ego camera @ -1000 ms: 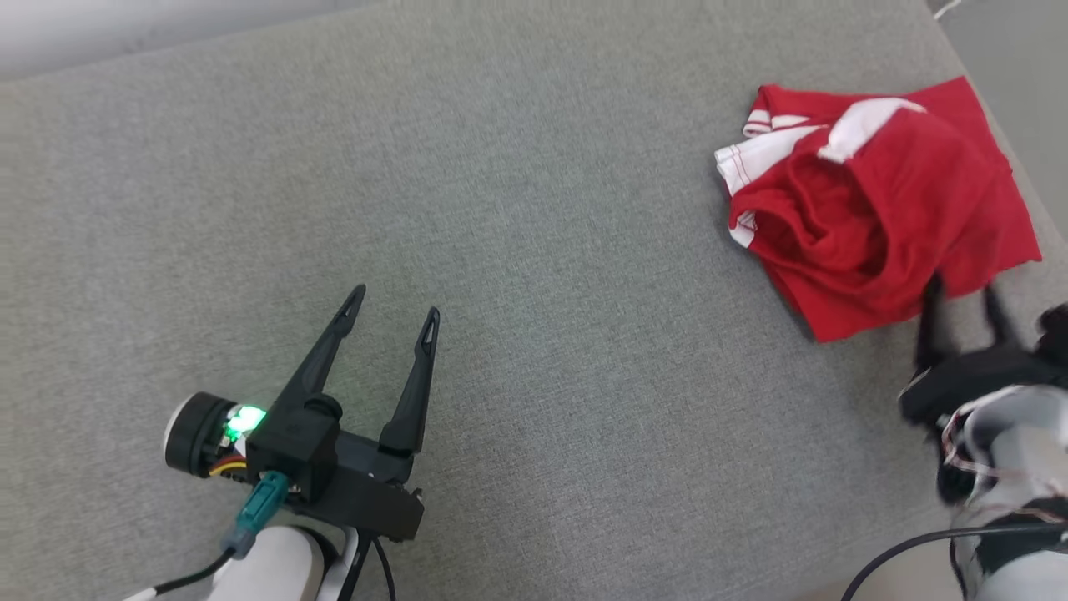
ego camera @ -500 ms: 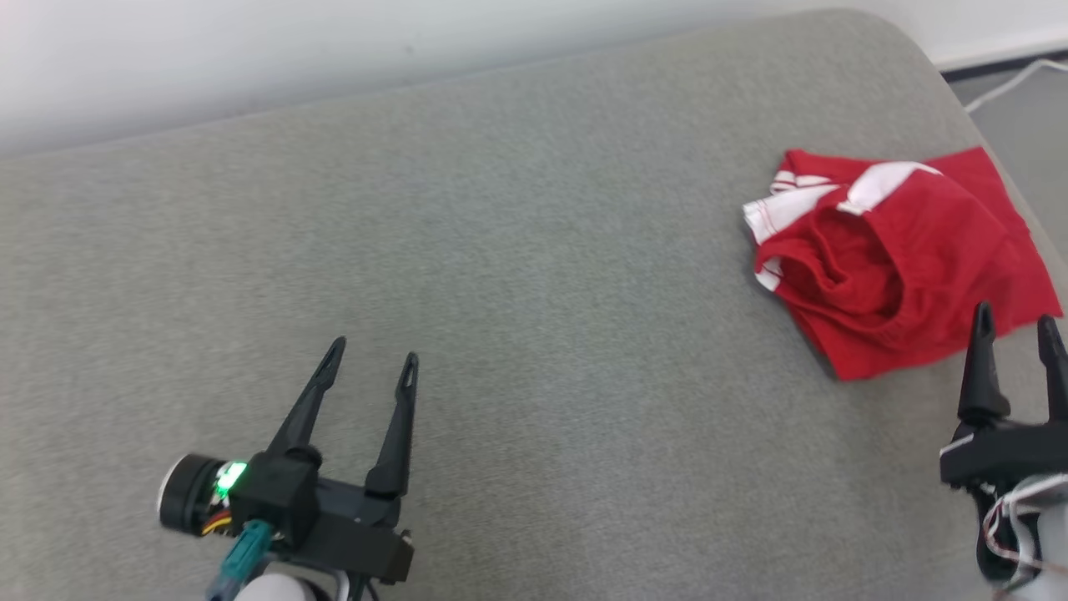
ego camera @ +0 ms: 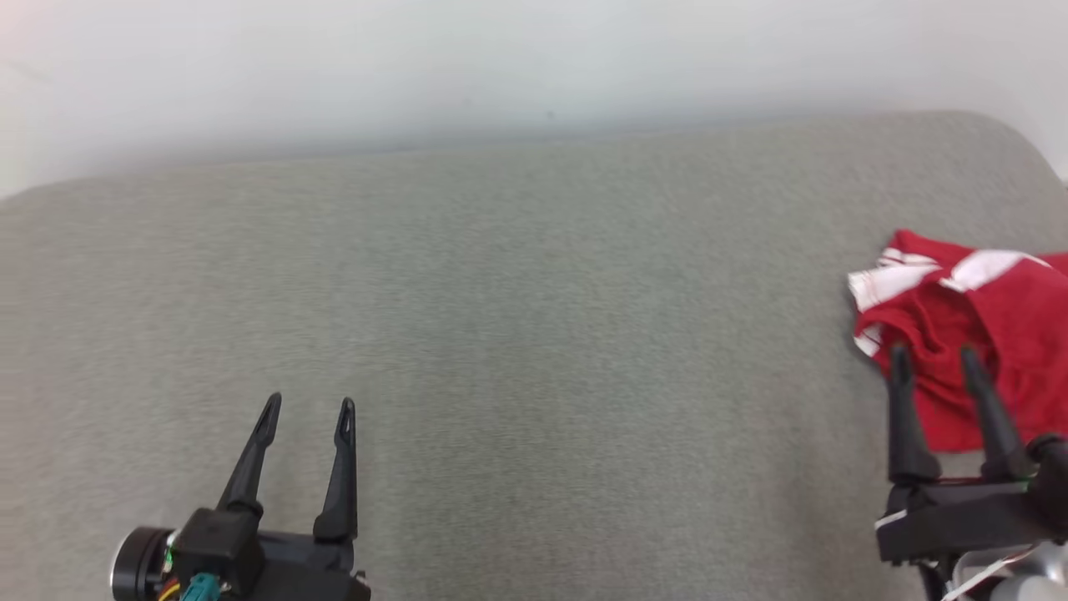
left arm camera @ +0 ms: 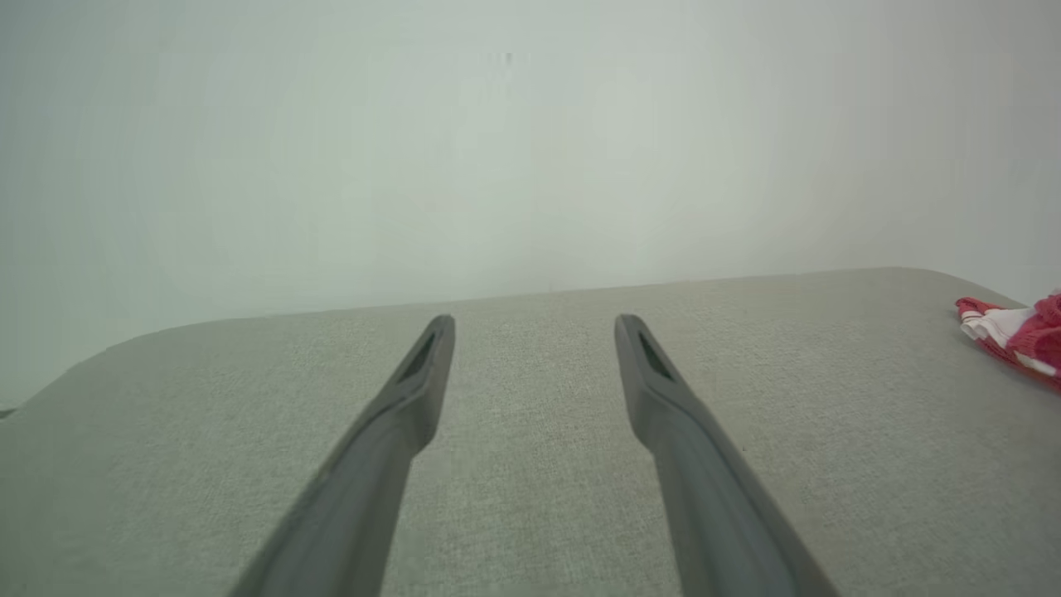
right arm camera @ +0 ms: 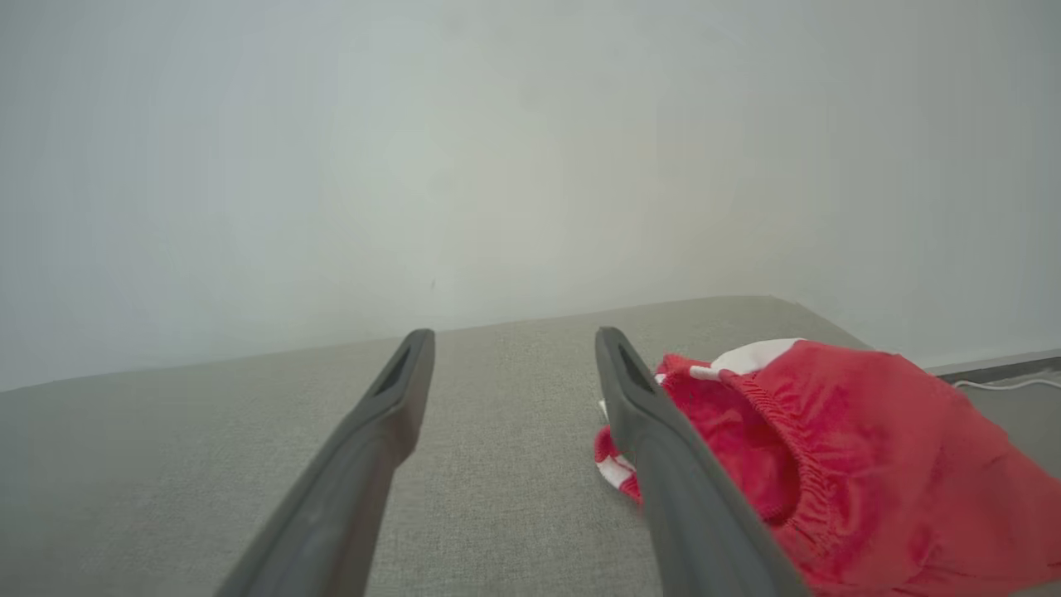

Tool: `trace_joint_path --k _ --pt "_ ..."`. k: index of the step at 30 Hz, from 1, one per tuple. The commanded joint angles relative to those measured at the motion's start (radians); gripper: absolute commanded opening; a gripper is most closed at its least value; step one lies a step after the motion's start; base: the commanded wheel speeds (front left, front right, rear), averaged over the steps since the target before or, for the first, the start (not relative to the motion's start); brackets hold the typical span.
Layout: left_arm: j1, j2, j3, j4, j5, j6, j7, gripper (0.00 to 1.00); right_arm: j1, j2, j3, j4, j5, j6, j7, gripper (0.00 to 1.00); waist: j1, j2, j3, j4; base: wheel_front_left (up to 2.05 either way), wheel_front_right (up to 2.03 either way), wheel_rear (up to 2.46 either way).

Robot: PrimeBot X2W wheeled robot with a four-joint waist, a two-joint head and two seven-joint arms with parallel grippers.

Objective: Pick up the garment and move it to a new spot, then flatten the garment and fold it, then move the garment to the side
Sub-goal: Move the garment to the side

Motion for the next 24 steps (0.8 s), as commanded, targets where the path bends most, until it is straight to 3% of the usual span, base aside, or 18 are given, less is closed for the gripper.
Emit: trace_joint_path --k 1,10,24 --pt "0.032 0.007 0.005 -0.005 -0.017 0.002 -0.006 1.0 0.034 0.01 0.018 -0.026 -0.011 -0.001 0.018 1.0 0.0001 0.0 -0.071 0.083 0.0 0.0 0.0" --pt "0.099 0.019 0.005 -0.004 -0.034 0.004 -0.007 1.0 0.127 0.052 0.059 -0.079 -0.044 -0.001 0.058 1.0 0.0001 0.0 -0.131 0.116 0.0 0.0 0.0" --pt "0.143 0.045 0.009 0.003 -0.047 0.016 0.014 1.0 0.252 0.065 0.064 -0.128 -0.089 -0.001 0.106 1.0 0.0001 0.0 -0.183 0.09 0.0 0.0 0.0"
